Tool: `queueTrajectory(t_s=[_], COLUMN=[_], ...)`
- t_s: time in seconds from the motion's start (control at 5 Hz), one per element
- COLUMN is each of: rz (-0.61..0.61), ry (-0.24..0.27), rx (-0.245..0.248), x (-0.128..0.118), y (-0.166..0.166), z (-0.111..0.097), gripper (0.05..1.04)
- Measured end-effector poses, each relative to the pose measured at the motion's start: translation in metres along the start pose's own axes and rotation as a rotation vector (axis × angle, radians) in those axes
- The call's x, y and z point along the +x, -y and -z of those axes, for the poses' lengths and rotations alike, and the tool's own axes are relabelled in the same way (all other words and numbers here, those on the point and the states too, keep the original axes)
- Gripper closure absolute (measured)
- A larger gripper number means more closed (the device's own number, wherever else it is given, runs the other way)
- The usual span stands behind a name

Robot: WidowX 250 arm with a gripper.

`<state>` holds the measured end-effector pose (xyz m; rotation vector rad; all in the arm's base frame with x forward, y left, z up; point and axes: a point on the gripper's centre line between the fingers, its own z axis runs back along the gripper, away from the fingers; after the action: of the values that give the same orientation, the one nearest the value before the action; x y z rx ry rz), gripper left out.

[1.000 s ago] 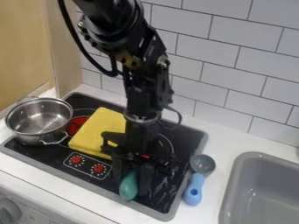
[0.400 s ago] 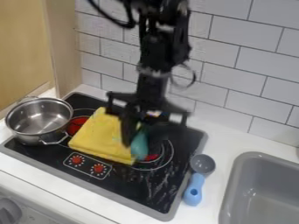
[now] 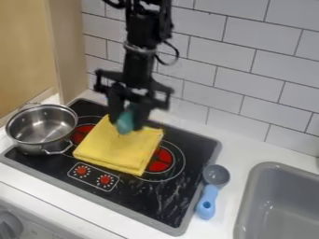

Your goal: Move the green object to the upper left of stove

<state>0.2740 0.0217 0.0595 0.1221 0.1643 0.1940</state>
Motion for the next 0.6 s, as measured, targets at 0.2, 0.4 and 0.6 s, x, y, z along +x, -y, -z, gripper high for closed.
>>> queueTrajectory(t_s=[0.2, 0.4, 0.6], rz=[-0.03, -0.059, -0.111], ry=[0.005, 0.032, 0.047], rx=[0.041, 0.033, 0.01], x=[0.027, 0.059, 0.084], y=[-0.029, -0.048, -0.065], z=[0.007, 0.012, 0.022], gripper=[0.659, 0.659, 0.659])
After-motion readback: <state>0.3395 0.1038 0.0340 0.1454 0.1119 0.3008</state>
